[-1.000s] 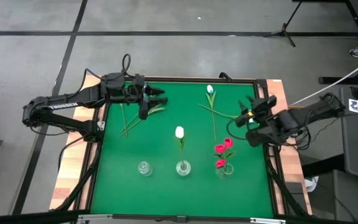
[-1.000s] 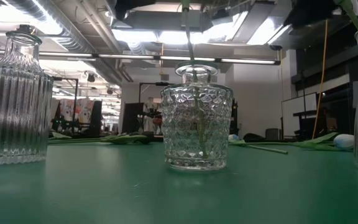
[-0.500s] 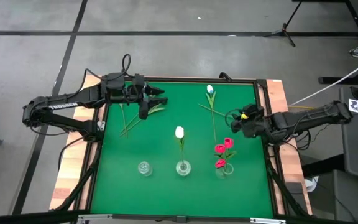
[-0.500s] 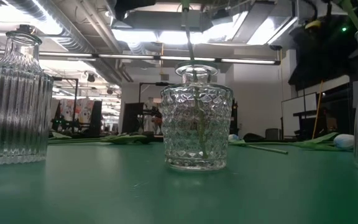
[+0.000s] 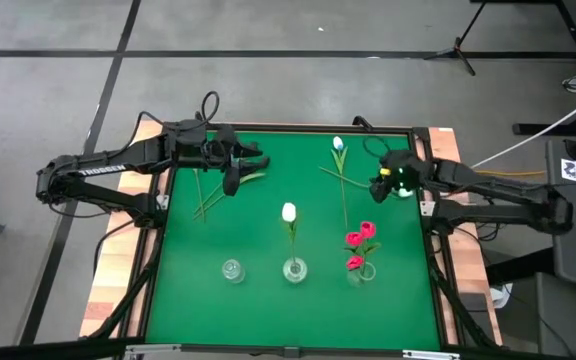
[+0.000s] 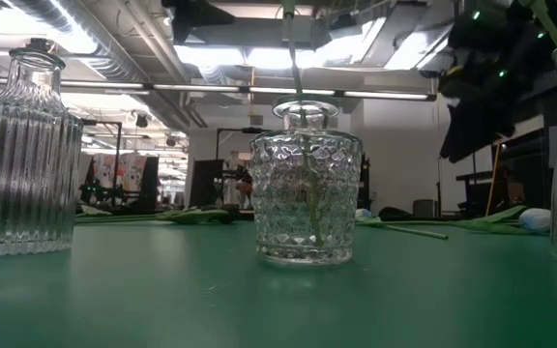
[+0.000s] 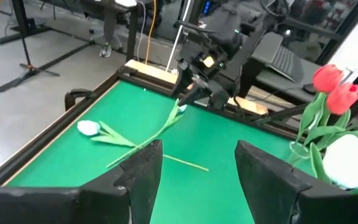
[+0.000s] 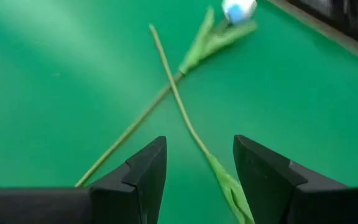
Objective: Sort flowers into vase by color
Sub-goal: Put the top white tulip into the middle transparent vase
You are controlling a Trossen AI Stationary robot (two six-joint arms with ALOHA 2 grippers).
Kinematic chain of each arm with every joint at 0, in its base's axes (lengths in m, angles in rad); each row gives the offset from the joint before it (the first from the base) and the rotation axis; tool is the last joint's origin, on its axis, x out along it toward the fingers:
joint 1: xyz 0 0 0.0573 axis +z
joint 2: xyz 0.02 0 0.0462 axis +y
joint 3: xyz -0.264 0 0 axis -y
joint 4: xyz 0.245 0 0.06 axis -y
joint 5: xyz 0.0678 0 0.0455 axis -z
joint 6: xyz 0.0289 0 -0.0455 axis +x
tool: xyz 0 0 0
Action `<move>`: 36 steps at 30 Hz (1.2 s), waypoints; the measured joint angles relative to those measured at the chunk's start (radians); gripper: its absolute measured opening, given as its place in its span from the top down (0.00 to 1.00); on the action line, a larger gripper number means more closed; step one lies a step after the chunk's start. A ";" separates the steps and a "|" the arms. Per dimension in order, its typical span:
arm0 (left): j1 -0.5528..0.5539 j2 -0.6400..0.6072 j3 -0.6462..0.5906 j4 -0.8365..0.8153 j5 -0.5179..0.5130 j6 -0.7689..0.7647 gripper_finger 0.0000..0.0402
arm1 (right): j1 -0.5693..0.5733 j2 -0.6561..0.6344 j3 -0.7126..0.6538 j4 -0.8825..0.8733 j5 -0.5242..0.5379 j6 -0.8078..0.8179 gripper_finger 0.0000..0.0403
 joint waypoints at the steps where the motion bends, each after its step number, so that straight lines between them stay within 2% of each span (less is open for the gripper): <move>1: 0.000 0.000 0.000 -0.006 0.000 -0.004 0.50 | -0.035 0.010 0.000 0.004 -0.032 -0.001 0.54; 7: 0.000 0.000 0.000 -0.023 0.000 -0.014 0.50 | -0.147 0.085 0.000 0.038 -0.195 -0.147 0.54; 11: 0.000 0.000 0.000 -0.049 0.000 -0.022 0.50 | -0.160 0.154 0.000 0.031 -0.233 -0.267 0.54; 15: 0.000 0.000 0.000 -0.075 0.000 -0.025 0.50 | -0.159 0.226 0.007 0.026 -0.214 -0.377 0.54; 22: 0.000 0.000 0.000 -0.084 0.000 -0.048 0.50 | -0.159 0.361 0.120 -0.003 -0.081 -0.558 0.54; 28: 0.000 0.000 0.000 -0.086 0.000 -0.051 0.50 | -0.159 0.455 0.147 -0.037 -0.079 -0.665 0.54; 36: 0.000 0.000 0.000 -0.087 0.000 -0.051 0.50 | -0.159 0.536 0.147 -0.041 -0.082 -0.703 0.54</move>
